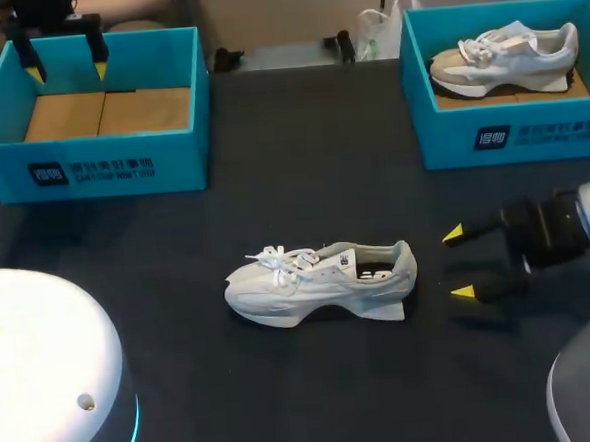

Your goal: Take the shoe out of the shoebox, open the shoe tongue, remove and reinsert the insole, then place the shoe into the shoebox

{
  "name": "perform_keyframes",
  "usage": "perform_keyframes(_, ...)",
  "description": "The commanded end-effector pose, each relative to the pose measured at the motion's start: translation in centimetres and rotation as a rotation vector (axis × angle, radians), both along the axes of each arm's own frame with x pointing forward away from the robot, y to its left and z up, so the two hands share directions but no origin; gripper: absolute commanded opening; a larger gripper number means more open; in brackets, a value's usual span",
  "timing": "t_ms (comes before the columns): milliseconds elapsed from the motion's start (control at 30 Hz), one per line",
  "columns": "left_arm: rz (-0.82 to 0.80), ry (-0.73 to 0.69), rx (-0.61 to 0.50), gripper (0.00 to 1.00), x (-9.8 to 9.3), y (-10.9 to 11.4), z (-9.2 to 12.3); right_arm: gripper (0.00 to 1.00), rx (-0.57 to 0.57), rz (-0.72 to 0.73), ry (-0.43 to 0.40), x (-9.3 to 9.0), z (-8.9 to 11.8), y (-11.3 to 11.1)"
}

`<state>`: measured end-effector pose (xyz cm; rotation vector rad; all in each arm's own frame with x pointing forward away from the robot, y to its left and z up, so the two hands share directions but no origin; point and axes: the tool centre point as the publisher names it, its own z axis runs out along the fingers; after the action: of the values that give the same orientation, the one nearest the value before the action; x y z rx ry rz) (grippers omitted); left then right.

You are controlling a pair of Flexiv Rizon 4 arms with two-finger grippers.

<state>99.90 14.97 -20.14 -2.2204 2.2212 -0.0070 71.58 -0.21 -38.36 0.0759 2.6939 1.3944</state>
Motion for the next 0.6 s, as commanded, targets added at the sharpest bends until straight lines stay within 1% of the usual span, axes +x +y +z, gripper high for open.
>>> perform_keyframes(33,0.0,0.001,0.001,1.0,0.0,0.0,0.1,1.0,-0.004,-0.001,-0.001,0.0,0.0,0.1)
perform_keyframes(200,0.0,0.001,0.001,1.0,0.0,0.0,0.1,1.0,-0.004,-0.001,-0.001,0.0,0.0,0.1)
perform_keyframes(233,0.0,0.001,0.001,1.0,0.0,0.0,0.1,1.0,0.012,0.012,-0.001,0.1,-0.2,0.4)
perform_keyframes(267,0.0,0.001,0.001,1.0,0.0,0.0,0.1,1.0,0.002,0.008,0.004,0.3,-0.3,0.6)
perform_keyframes(433,0.0,0.001,0.001,1.0,0.0,0.0,0.1,1.0,0.027,-0.017,-0.018,0.7,-0.7,1.5)
perform_keyframes(600,0.0,0.001,0.001,1.0,0.0,0.0,0.1,1.0,0.044,-0.036,-0.011,0.8,-1.2,2.4)
